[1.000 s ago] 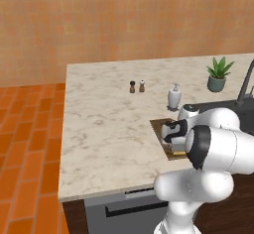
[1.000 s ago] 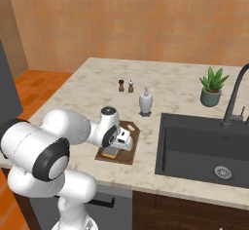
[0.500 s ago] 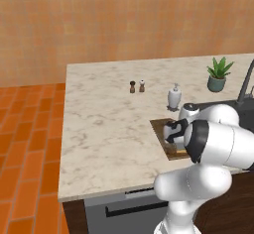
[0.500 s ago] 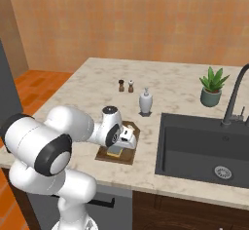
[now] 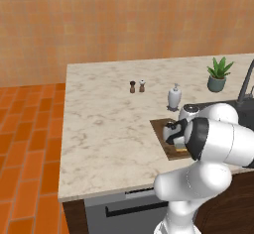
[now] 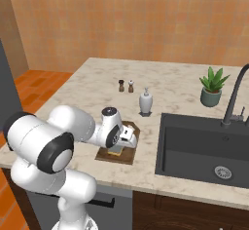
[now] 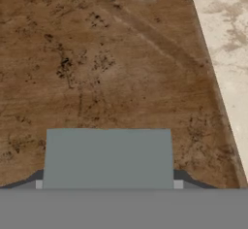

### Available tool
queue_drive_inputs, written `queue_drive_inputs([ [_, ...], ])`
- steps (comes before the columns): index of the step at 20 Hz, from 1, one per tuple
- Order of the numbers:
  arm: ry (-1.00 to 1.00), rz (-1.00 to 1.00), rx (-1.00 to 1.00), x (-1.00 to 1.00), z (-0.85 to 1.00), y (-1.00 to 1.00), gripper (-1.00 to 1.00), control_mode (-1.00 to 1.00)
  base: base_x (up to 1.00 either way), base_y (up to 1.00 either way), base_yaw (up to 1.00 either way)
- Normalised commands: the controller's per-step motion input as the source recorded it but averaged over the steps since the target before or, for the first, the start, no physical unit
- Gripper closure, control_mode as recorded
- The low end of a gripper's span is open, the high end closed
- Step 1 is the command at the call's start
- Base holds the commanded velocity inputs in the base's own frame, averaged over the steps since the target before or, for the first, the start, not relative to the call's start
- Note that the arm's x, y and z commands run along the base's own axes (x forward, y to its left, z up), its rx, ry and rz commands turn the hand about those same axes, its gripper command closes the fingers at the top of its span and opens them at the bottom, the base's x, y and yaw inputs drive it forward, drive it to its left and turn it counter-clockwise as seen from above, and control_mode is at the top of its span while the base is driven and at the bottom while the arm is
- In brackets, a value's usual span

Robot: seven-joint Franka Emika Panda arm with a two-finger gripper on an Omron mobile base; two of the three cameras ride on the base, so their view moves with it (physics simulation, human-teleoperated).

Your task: Pick up the sponge from the counter and clean the cutting board by briefly scrubbing or pressing down on the cutting board. Once finished, release the sponge.

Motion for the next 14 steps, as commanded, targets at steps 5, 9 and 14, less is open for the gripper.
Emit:
queue_drive_inputs([
  [5,-0.02,0.00,0.00,0.38,0.00,0.00,1.00,-1.00,0.00,0.00,0.00],
  [9,-0.03,0.00,0.00,0.44,0.00,0.00,1.00,-1.00,0.00,0.00,0.00],
  [14,-0.04,0.00,0.00,0.48,0.00,0.00,1.00,-1.00,0.00,0.00,0.00],
])
